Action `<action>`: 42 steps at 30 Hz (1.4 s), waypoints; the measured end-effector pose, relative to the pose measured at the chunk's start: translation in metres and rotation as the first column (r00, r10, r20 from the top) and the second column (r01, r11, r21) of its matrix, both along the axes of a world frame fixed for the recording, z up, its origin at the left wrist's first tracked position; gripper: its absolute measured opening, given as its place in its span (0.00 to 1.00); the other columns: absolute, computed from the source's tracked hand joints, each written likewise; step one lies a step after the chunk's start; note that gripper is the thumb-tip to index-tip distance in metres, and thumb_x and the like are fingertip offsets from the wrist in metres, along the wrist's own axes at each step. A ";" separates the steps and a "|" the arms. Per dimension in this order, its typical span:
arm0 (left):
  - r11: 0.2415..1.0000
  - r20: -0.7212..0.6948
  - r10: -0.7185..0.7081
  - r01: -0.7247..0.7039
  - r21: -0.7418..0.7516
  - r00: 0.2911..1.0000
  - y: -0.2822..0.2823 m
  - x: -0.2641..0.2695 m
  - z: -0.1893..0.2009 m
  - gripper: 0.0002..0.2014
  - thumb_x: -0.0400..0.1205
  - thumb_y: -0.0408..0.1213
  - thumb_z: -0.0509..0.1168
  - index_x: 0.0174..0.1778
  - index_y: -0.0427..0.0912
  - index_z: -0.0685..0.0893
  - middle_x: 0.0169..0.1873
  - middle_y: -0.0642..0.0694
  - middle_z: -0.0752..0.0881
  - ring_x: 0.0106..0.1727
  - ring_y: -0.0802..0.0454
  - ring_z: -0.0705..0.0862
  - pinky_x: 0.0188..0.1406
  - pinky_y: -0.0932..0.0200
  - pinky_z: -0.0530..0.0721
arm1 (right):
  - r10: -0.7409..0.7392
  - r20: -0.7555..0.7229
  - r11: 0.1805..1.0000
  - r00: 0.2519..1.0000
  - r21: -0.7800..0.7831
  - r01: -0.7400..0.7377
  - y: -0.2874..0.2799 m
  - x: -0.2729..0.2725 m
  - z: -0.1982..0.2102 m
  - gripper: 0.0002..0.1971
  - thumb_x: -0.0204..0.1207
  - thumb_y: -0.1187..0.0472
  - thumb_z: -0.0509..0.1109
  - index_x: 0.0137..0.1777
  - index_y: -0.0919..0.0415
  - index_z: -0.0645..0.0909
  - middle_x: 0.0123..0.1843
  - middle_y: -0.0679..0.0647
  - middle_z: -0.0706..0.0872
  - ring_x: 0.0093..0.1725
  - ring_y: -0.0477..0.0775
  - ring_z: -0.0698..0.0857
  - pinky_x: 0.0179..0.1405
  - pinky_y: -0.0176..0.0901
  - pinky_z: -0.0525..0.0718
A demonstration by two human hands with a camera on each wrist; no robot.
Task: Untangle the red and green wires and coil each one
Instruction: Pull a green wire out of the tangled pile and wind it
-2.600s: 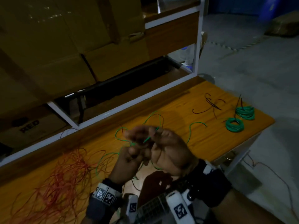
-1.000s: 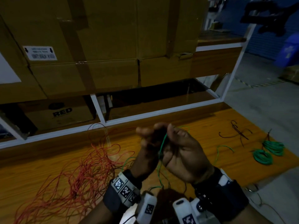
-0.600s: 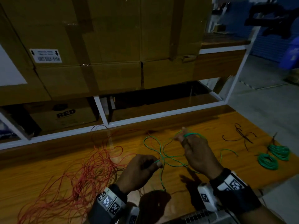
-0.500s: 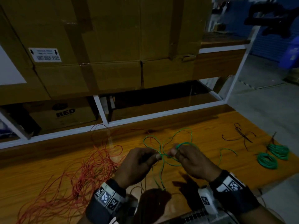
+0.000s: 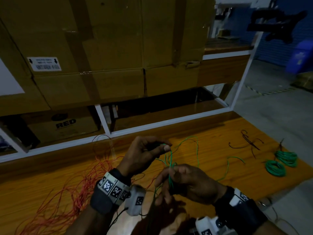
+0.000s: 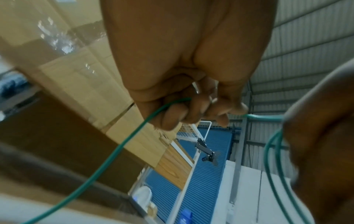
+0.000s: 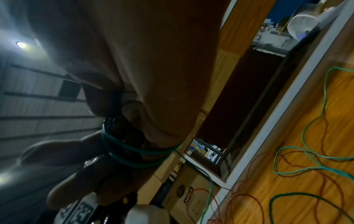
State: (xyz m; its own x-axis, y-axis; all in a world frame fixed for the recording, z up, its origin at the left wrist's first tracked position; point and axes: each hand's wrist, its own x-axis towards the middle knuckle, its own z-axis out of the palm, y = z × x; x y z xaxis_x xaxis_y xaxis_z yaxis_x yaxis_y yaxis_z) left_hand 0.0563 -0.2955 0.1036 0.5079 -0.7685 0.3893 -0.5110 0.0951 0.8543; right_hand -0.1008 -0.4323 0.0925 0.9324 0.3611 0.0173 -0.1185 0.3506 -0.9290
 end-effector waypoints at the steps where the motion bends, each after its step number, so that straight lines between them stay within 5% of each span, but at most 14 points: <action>1: 1.000 -0.029 -0.020 0.020 -0.001 0.999 -0.001 -0.002 0.000 0.10 0.84 0.44 0.73 0.54 0.44 0.94 0.40 0.51 0.93 0.36 0.53 0.88 0.33 0.58 0.82 | 0.030 -0.004 0.999 1.000 0.019 -0.030 0.002 -0.001 0.002 0.21 0.90 0.51 0.59 0.62 0.71 0.82 0.42 0.62 0.89 0.53 0.64 0.90 0.58 0.54 0.84; 4: 0.998 -0.138 -0.054 0.050 -0.034 0.989 -0.005 -0.007 -0.007 0.12 0.86 0.41 0.69 0.56 0.38 0.93 0.32 0.48 0.89 0.32 0.48 0.85 0.32 0.50 0.81 | 0.057 0.040 0.991 0.998 0.122 -0.061 0.003 0.000 0.015 0.17 0.88 0.51 0.64 0.56 0.67 0.83 0.43 0.61 0.91 0.54 0.64 0.90 0.58 0.54 0.85; 7: 0.980 -0.266 -0.182 0.153 -0.126 0.947 -0.010 -0.024 -0.018 0.12 0.88 0.44 0.65 0.51 0.43 0.93 0.37 0.24 0.86 0.36 0.23 0.85 0.34 0.30 0.83 | -0.049 0.160 0.930 0.986 0.367 -0.014 -0.003 0.006 0.036 0.14 0.90 0.55 0.62 0.56 0.65 0.84 0.55 0.66 0.91 0.61 0.66 0.89 0.63 0.58 0.86; 11: 0.972 -0.346 -0.232 0.206 -0.111 0.909 -0.024 -0.053 -0.027 0.11 0.90 0.48 0.65 0.54 0.49 0.92 0.26 0.42 0.85 0.25 0.44 0.79 0.30 0.53 0.79 | -0.399 0.192 0.824 0.896 0.503 0.259 -0.019 0.023 0.074 0.16 0.90 0.56 0.54 0.55 0.64 0.82 0.69 0.69 0.86 0.69 0.64 0.86 0.73 0.58 0.81; 13: 0.987 -0.323 -0.160 0.162 -0.022 0.933 -0.026 -0.053 -0.036 0.12 0.91 0.42 0.64 0.63 0.43 0.89 0.25 0.43 0.84 0.26 0.46 0.79 0.32 0.54 0.78 | -0.635 0.289 0.772 0.717 0.266 0.577 -0.033 0.033 0.078 0.18 0.92 0.57 0.52 0.53 0.61 0.83 0.68 0.65 0.88 0.72 0.58 0.85 0.74 0.53 0.82; 16: 0.989 -0.181 -0.046 0.070 0.130 0.982 -0.014 -0.047 -0.048 0.13 0.89 0.47 0.67 0.65 0.47 0.89 0.28 0.51 0.86 0.30 0.51 0.84 0.32 0.52 0.81 | -0.639 0.618 0.409 0.458 -0.232 0.883 -0.060 0.043 0.054 0.21 0.93 0.54 0.53 0.55 0.55 0.89 0.62 0.51 0.92 0.72 0.44 0.84 0.71 0.44 0.80; 18: 0.975 -0.046 0.026 -0.015 0.221 0.999 -0.003 -0.043 -0.051 0.14 0.88 0.51 0.66 0.65 0.51 0.89 0.31 0.52 0.88 0.34 0.54 0.88 0.35 0.47 0.86 | -0.460 0.712 0.170 0.531 -0.516 0.839 -0.073 0.041 0.030 0.22 0.92 0.52 0.54 0.53 0.55 0.90 0.56 0.47 0.92 0.63 0.40 0.86 0.66 0.47 0.83; 20: 0.962 0.059 0.095 -0.107 0.252 0.994 0.006 -0.035 -0.049 0.14 0.89 0.50 0.64 0.63 0.50 0.90 0.36 0.55 0.90 0.37 0.55 0.89 0.39 0.44 0.88 | -0.299 0.585 0.095 0.754 -0.768 0.634 -0.075 0.034 0.008 0.21 0.92 0.52 0.56 0.51 0.54 0.91 0.53 0.47 0.90 0.57 0.42 0.87 0.63 0.55 0.84; 23: 0.950 0.261 0.128 -0.194 0.244 0.957 0.016 -0.023 -0.032 0.11 0.89 0.46 0.65 0.61 0.52 0.91 0.43 0.59 0.91 0.43 0.61 0.89 0.42 0.49 0.89 | -0.202 0.276 0.376 0.940 -0.864 0.334 -0.059 0.018 -0.005 0.22 0.92 0.49 0.57 0.51 0.56 0.92 0.52 0.47 0.91 0.53 0.38 0.88 0.59 0.49 0.85; 26: 0.973 0.206 0.076 -0.118 0.199 0.976 0.021 -0.011 -0.011 0.09 0.88 0.40 0.68 0.60 0.49 0.92 0.43 0.60 0.91 0.43 0.62 0.89 0.38 0.66 0.85 | -0.184 0.087 0.762 0.979 -0.616 0.198 -0.040 0.009 0.001 0.24 0.93 0.53 0.54 0.55 0.71 0.87 0.47 0.60 0.93 0.41 0.38 0.88 0.46 0.32 0.82; 30: 0.997 0.093 0.021 -0.028 0.067 0.995 0.009 -0.002 0.004 0.08 0.86 0.38 0.70 0.57 0.44 0.93 0.38 0.55 0.92 0.32 0.58 0.87 0.28 0.56 0.83 | -0.067 -0.026 0.935 0.997 -0.351 0.054 -0.025 0.010 0.008 0.22 0.91 0.50 0.57 0.57 0.68 0.84 0.35 0.62 0.86 0.50 0.62 0.91 0.58 0.55 0.85; 32: 1.000 0.047 -0.005 0.005 -0.001 0.999 -0.001 -0.001 0.009 0.08 0.86 0.35 0.70 0.56 0.41 0.93 0.37 0.49 0.92 0.30 0.52 0.86 0.26 0.49 0.84 | -0.001 -0.043 0.981 0.999 -0.195 -0.007 -0.019 0.013 0.012 0.20 0.89 0.50 0.59 0.56 0.68 0.83 0.32 0.58 0.84 0.49 0.64 0.90 0.58 0.56 0.85; 36: 0.989 -0.207 -0.051 0.020 -0.147 0.977 -0.015 -0.007 0.010 0.08 0.84 0.38 0.69 0.53 0.41 0.93 0.32 0.45 0.88 0.30 0.52 0.83 0.30 0.60 0.80 | 0.039 -0.014 0.984 0.999 0.175 -0.036 -0.006 0.015 0.023 0.19 0.90 0.53 0.58 0.53 0.67 0.83 0.31 0.56 0.83 0.47 0.62 0.90 0.55 0.55 0.85; 42: 0.967 -0.458 -0.117 -0.004 -0.255 0.881 -0.030 -0.033 -0.012 0.14 0.88 0.41 0.60 0.46 0.39 0.90 0.35 0.41 0.86 0.36 0.46 0.84 0.38 0.56 0.82 | -0.132 0.091 0.746 0.987 0.665 0.039 -0.008 0.032 0.056 0.21 0.89 0.50 0.58 0.55 0.64 0.89 0.53 0.59 0.93 0.63 0.60 0.90 0.61 0.51 0.88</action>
State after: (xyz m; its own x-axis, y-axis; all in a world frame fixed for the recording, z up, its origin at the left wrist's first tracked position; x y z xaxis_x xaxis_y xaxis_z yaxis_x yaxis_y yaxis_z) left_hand 0.0235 -0.3258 0.0917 0.6347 -0.7140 0.2954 -0.0472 0.3458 0.9371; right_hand -0.0691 -0.4401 0.1481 0.9317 0.1348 0.3374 0.0410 0.8837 -0.4663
